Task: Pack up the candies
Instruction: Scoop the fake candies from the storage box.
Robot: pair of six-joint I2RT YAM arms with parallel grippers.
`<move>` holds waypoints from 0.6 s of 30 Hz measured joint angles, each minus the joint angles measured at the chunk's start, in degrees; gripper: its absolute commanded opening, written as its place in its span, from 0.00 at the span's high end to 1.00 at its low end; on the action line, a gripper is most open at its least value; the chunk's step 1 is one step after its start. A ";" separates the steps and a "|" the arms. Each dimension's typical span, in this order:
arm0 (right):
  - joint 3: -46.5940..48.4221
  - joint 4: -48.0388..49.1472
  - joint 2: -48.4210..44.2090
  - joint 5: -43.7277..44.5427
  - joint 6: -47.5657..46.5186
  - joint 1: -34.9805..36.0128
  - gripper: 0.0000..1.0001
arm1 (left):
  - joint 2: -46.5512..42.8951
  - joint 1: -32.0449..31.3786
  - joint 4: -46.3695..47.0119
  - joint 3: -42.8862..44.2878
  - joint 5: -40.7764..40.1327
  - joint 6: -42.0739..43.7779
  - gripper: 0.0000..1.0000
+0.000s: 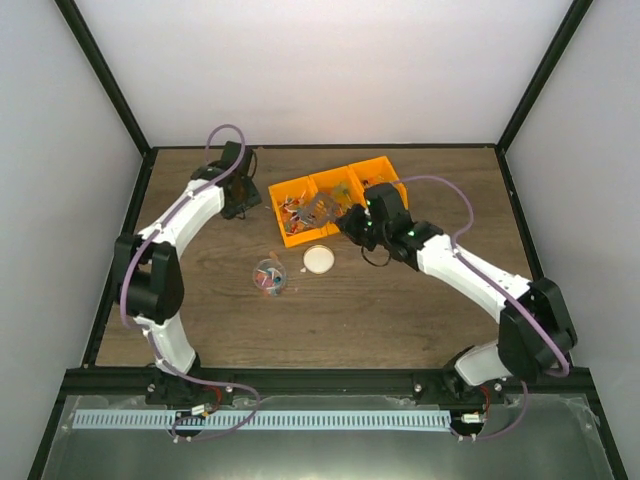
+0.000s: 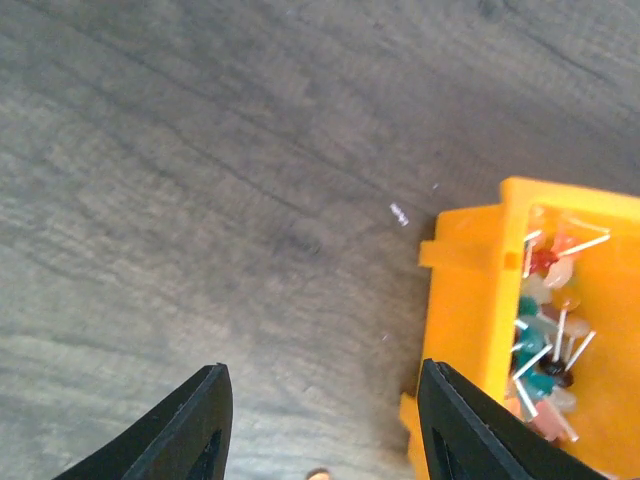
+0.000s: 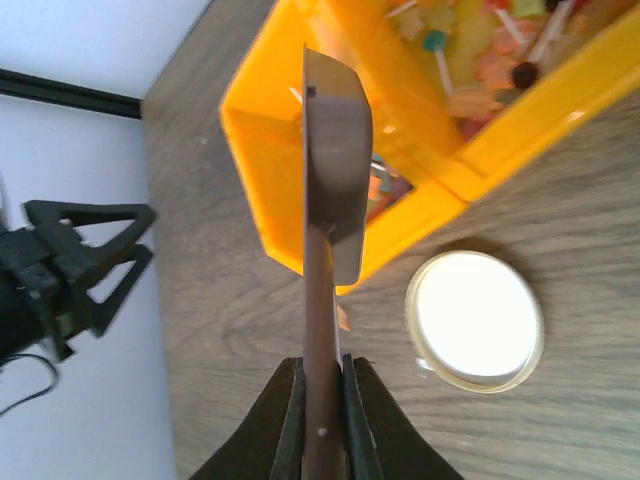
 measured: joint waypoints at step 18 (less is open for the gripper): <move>38.60 -26.47 26.08 -3.17 14.12 0.00 0.99 | 23.10 -2.10 -11.08 24.59 -4.28 -0.44 0.48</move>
